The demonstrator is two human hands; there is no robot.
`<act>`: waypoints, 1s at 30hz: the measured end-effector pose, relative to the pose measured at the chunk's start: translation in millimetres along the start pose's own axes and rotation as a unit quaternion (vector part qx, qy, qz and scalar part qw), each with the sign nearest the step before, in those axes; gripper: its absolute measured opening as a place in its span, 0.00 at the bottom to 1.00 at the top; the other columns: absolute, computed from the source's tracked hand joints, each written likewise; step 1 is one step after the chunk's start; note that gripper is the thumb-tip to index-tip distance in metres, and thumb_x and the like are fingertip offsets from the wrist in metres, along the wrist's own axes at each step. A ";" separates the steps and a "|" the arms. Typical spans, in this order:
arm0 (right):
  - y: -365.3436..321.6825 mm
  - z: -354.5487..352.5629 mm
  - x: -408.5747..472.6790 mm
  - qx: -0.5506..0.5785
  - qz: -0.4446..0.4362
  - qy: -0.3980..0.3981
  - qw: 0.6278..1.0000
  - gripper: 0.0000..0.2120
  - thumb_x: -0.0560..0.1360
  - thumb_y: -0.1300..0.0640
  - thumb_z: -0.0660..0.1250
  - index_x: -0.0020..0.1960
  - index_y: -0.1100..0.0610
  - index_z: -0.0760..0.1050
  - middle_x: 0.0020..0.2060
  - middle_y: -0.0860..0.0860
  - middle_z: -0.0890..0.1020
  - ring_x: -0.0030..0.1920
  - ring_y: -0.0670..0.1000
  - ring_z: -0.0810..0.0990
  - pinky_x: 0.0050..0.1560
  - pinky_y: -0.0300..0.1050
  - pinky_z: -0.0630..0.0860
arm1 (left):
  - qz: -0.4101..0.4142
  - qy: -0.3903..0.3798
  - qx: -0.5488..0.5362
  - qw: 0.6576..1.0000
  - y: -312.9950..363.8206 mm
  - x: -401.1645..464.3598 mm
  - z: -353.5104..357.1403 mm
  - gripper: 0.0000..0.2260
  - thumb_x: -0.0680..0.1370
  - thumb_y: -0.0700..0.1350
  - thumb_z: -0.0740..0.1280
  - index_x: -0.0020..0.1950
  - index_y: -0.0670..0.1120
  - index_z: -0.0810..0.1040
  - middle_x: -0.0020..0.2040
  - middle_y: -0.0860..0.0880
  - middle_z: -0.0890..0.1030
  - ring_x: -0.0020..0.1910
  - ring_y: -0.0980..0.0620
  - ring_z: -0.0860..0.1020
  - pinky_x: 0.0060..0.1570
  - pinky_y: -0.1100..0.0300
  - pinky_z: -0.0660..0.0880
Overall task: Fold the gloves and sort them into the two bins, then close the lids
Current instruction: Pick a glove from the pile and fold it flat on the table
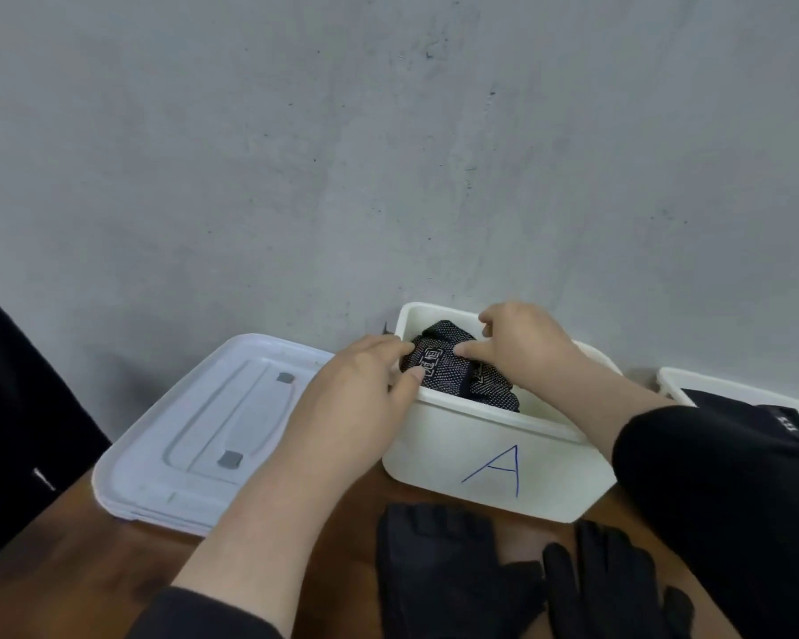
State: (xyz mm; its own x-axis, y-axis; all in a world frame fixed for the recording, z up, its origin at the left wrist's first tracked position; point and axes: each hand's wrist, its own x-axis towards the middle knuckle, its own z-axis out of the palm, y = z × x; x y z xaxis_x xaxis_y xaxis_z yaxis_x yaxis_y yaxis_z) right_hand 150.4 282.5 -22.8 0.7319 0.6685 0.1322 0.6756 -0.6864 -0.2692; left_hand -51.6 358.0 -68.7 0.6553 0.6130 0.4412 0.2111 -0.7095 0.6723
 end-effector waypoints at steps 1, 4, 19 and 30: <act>-0.3 0.3 0.7 -0.043 -0.037 0.035 0.998 0.24 0.74 0.41 0.73 0.63 0.56 0.79 0.55 0.51 0.84 0.53 0.53 0.81 0.53 0.44 0.74 | 0.001 0.000 -0.002 1.000 -1.3 0.5 0.1 0.16 0.82 0.51 0.64 0.69 0.51 0.77 0.69 0.56 0.75 0.65 0.57 0.72 0.50 0.74 0.58; 2.6 1.4 0.1 -0.019 -0.122 -0.006 0.992 0.18 0.76 0.44 0.72 0.63 0.51 0.81 0.56 0.48 0.81 0.56 0.50 0.78 0.54 0.42 0.70 | 0.004 0.001 -0.006 1.000 -3.4 2.5 2.8 0.16 0.82 0.50 0.65 0.69 0.50 0.77 0.69 0.55 0.75 0.66 0.56 0.72 0.54 0.71 0.61; 42.3 -43.9 -125.4 0.176 -0.187 0.221 0.941 0.09 0.83 0.55 0.63 0.52 0.53 0.82 0.47 0.41 0.83 0.49 0.39 0.78 0.49 0.27 0.69 | 0.097 0.119 -0.038 0.987 47.4 -20.2 29.6 0.10 0.81 0.48 0.63 0.55 0.47 0.83 0.53 0.53 0.82 0.54 0.51 0.76 0.55 0.55 0.72; 260.8 18.0 -342.3 0.019 0.058 0.139 0.988 0.11 0.81 0.46 0.62 0.49 0.48 0.80 0.44 0.39 0.78 0.47 0.41 0.77 0.49 0.45 0.78 | 0.126 -0.230 -0.111 0.959 186.0 -171.1 157.1 0.11 0.83 0.57 0.57 0.62 0.60 0.75 0.54 0.62 0.77 0.53 0.63 0.75 0.56 0.61 0.75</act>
State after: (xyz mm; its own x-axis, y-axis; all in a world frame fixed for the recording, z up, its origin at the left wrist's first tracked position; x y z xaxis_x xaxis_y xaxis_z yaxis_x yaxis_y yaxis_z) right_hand 74.5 -120.2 -155.4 0.8042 0.4769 0.3547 0.5852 -0.7397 -0.3323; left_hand -10.5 66.5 -112.5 0.9264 0.1782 0.3318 -0.1218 -0.6920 0.7116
